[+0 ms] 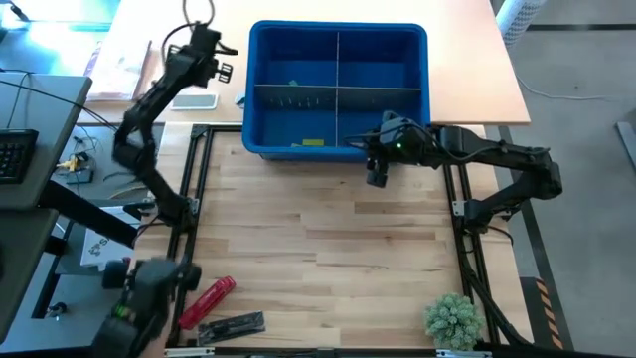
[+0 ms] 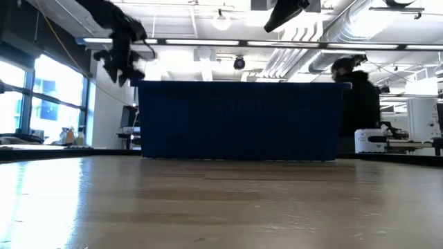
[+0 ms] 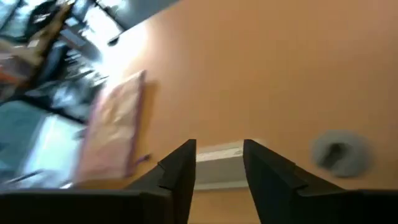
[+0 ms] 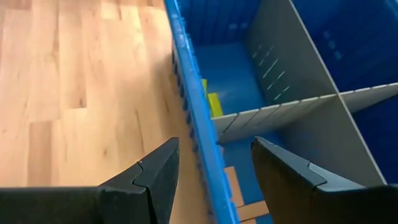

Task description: Sort blocks

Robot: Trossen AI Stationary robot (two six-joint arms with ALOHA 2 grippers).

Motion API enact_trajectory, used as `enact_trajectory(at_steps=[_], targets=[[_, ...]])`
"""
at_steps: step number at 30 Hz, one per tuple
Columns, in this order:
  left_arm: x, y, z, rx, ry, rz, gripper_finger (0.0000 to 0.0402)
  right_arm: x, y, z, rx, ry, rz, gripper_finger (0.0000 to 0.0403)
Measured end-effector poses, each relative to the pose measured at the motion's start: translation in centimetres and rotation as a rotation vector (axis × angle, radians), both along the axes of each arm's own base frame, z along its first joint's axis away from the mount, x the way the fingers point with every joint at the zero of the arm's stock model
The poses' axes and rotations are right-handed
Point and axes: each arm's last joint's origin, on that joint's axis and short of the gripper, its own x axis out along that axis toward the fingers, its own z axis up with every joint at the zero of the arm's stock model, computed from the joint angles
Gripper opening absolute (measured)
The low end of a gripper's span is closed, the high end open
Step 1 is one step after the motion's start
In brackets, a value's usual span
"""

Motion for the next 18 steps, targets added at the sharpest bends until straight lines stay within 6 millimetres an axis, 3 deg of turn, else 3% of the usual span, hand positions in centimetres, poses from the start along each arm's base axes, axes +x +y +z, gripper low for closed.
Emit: enact_trajectory(at_steps=[6, 11, 14, 18], targets=[[-0.5, 5.9, -1.6, -0.11, 0.035, 0.107, 0.0075, -0.2, -1.4, 0.1, -0.012, -0.008, -0.042, 0.0185], [-2.2, 9.7, -2.9, -0.136, 0.101, 0.201, 0.0048, -0.4, -1.9, -0.1, -0.006, 0.012, -0.059, 0.0185], [-3.9, 10.5, -2.8, -0.086, 0.066, 0.254, 0.0035, -0.6, -2.0, -0.2, 0.001, 0.029, -0.061, 0.0185], [-3.2, 10.7, -1.0, 0.058, 0.057, 0.276, 0.0022, -0.7, -2.0, -0.3, 0.011, 0.04, -0.062, 0.0185]])
